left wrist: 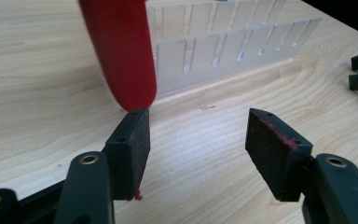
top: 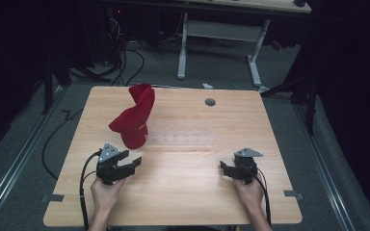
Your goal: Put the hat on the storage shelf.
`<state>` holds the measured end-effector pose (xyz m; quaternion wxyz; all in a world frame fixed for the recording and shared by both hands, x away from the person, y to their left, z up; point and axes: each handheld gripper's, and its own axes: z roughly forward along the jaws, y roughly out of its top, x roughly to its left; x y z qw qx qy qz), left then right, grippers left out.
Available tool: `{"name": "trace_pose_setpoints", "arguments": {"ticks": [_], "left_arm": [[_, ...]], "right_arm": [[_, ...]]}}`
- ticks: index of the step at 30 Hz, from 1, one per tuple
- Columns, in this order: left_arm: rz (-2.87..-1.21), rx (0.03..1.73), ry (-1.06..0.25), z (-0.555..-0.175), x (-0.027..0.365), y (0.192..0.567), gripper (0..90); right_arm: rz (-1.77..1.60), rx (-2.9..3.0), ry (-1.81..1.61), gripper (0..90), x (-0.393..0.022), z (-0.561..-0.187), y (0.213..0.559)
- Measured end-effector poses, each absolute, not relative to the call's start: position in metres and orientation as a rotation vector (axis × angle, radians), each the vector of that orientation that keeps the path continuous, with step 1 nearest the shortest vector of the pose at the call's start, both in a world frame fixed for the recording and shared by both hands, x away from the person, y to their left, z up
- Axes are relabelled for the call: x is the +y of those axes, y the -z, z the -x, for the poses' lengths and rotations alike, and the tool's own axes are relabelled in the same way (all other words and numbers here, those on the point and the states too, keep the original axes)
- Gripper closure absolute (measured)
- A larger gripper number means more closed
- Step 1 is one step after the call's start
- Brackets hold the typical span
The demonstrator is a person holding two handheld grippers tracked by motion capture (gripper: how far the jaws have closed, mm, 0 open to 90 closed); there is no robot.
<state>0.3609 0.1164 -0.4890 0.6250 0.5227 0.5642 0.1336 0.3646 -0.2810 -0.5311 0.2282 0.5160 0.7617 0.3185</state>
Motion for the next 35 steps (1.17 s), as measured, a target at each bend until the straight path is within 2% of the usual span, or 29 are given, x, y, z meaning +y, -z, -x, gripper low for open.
{"name": "trace_pose_setpoints", "arguments": {"ticks": [15, 19, 28, 35], "left_arm": [[-1.261, 1.318, -0.277, -0.36, 0.096, 0.513, 37.9], [-1.308, 1.326, -0.304, -0.362, 0.09, 0.522, 37.2], [-1.416, 1.341, -0.453, -0.367, 0.076, 0.544, 36.4], [-1.402, 1.345, -0.446, -0.369, 0.075, 0.546, 30.4]], "right_arm": [[-1.421, 2.098, -0.877, 30.5, -0.281, -0.365, 0.531], [-1.421, 2.098, -0.877, 30.5, -0.281, -0.365, 0.531], [-1.421, 2.098, -0.877, 30.5, -0.281, -0.365, 0.531], [-1.421, 2.098, -0.877, 30.5, -0.281, -0.365, 0.531]]}}
